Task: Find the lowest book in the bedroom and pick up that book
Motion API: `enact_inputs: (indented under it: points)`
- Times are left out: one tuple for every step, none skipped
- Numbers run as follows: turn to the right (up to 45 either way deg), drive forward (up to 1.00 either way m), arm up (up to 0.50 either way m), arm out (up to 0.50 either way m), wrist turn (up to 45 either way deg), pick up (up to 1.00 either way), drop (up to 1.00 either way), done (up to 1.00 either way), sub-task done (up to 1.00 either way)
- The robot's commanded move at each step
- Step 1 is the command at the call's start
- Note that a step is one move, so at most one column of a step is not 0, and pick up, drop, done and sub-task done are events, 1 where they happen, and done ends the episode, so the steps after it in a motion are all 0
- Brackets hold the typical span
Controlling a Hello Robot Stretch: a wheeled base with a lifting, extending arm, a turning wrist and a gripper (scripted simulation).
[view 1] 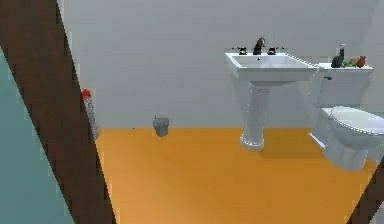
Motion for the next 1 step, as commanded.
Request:
enact_inputs:
  points:
    - [27.0, 0.00, 0.00, 0.00, 0.0, 0.00, 0.00, 0.00, 0.00]
